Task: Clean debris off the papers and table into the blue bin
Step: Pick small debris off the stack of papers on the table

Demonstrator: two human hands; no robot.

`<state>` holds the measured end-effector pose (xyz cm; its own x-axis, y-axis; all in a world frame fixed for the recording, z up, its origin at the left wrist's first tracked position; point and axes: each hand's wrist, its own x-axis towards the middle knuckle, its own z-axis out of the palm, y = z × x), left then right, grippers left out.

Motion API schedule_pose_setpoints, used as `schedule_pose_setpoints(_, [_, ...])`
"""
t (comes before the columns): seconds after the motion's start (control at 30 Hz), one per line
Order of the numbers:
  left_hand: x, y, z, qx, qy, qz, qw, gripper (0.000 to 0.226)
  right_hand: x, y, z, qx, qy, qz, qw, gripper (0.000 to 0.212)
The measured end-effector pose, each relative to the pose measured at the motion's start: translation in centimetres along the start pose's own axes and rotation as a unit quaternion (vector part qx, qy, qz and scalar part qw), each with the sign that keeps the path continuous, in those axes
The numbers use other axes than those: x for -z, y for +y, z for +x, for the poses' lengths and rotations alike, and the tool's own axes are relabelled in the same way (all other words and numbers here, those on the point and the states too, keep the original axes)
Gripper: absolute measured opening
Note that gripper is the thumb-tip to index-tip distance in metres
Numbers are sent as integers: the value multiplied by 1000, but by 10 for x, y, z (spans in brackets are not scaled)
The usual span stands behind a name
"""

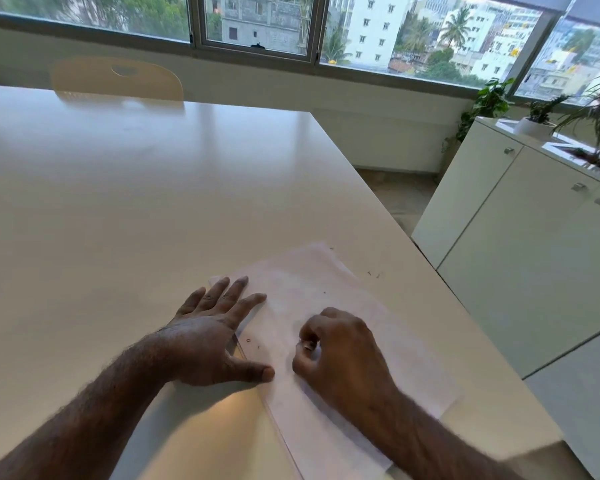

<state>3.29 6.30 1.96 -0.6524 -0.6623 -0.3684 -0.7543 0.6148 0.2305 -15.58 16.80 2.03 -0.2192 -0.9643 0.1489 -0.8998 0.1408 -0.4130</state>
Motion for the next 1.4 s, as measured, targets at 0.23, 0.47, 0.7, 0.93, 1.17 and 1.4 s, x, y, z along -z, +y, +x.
schedule_pose_setpoints(0.23, [0,2,0,2,-3,6,1000,120,32,39,24,-133,137,-57,980,16])
schedule_pose_setpoints(0.47, [2,1,0,-2,-10,5,1000,124,36,54,22,-149,106,-51,982,16])
schedule_pose_setpoints(0.7, [3,1,0,-1,-4,5,1000,122,2,-18,-14,43,-31,52,997,20])
schedule_pose_setpoints(0.93, [0,1,0,1,-12,4,1000,121,4,-5,-3,1,26,24,999,17])
schedule_pose_setpoints(1.17, [2,2,1,-3,-21,2,1000,126,34,59,23,-140,122,-23,982,17])
schedule_pose_setpoints(1.4, [5,3,1,-1,-19,6,1000,126,30,49,12,-84,79,22,993,17])
